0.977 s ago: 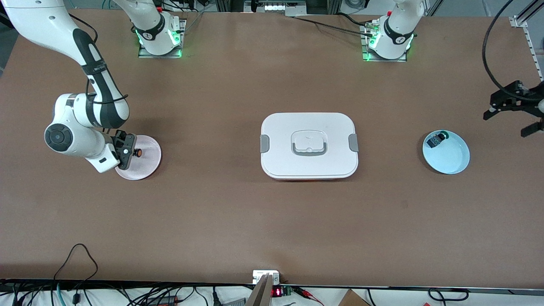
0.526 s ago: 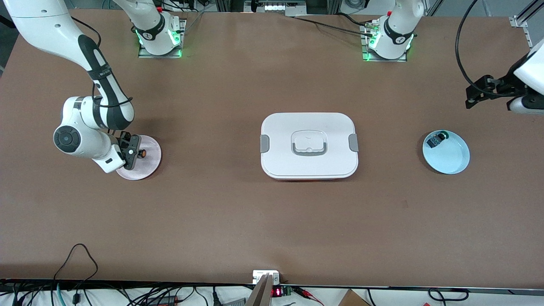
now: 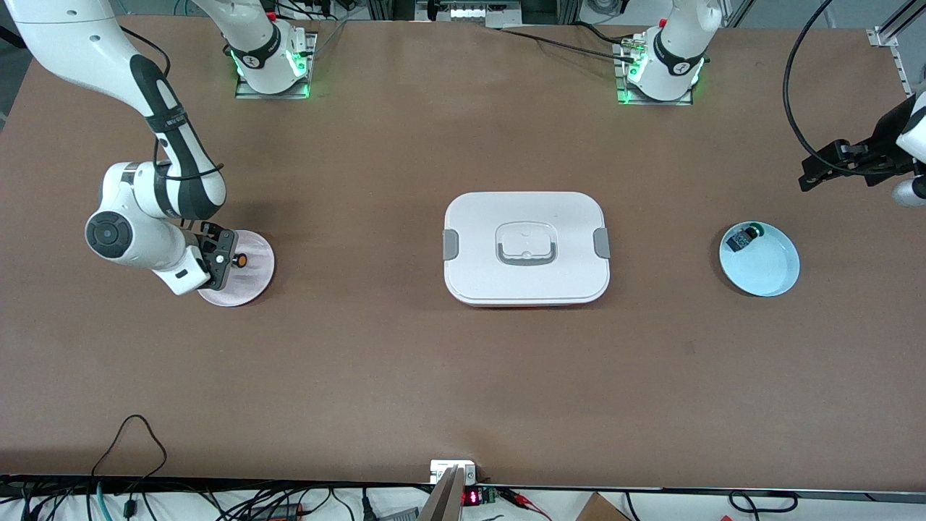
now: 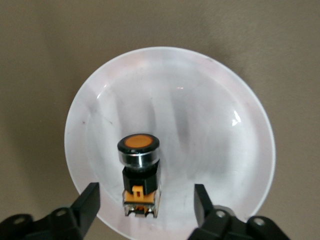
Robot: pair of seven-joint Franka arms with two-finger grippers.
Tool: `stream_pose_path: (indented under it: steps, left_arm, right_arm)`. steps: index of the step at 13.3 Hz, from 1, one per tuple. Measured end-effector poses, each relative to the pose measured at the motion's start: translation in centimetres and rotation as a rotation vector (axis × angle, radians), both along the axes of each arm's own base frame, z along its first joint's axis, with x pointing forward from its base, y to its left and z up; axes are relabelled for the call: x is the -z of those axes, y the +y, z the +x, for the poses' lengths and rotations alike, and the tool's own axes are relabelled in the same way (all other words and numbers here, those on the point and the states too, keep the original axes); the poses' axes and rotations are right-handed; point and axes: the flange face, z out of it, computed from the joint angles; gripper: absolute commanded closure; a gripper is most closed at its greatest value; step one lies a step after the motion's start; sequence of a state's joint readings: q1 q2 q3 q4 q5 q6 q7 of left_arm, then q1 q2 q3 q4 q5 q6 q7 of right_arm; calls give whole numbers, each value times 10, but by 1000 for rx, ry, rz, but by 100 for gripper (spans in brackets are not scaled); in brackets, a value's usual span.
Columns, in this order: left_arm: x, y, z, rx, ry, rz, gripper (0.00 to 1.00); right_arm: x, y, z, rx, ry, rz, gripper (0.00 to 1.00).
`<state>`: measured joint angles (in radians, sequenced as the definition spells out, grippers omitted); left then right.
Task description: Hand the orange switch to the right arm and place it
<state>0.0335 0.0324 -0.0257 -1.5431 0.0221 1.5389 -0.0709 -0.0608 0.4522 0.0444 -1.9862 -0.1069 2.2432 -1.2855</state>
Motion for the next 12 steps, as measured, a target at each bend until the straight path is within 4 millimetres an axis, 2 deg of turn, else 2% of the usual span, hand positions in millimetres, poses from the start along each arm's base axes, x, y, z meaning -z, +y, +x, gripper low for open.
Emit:
stream_pose_path:
  steps: [3, 7, 9, 12]
  left_arm:
    - [3, -4, 3, 39, 0, -2, 0]
    - [-14, -18, 7, 65, -55, -30, 0]
    - [-20, -22, 7, 65, -70, -61, 0]
    - [-22, -17, 7, 47, -73, -66, 0]
  right_arm:
    - [-49, 18, 17, 112, -6, -13, 0]
    - [-142, 56, 40, 425, -28, -27, 0]
    - [-186, 79, 39, 662, -11, -53, 0]
    - [-240, 105, 23, 979, 86, -104, 0]
